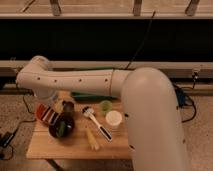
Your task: Place eraser in red bowl
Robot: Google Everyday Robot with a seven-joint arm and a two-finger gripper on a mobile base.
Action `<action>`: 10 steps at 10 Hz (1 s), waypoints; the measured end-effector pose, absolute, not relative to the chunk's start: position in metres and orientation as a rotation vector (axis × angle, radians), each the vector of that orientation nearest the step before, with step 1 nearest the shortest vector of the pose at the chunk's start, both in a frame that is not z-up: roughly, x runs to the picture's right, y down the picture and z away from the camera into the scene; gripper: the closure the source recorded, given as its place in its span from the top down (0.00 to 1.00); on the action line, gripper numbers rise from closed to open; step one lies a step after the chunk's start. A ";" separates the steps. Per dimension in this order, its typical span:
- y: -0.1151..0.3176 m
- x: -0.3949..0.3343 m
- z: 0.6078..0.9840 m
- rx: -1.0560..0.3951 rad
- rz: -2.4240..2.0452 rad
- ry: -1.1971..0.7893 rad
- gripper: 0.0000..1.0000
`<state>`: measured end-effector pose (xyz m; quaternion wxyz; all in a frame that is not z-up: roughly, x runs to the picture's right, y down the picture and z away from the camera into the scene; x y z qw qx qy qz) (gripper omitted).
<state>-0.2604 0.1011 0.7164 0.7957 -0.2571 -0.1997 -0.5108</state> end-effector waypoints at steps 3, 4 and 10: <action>0.102 -0.270 0.736 -0.566 -1.101 -0.435 0.00; 0.103 -0.274 0.746 -0.571 -1.100 -0.441 0.00; 0.072 -0.295 0.794 -0.543 -1.006 -0.493 0.00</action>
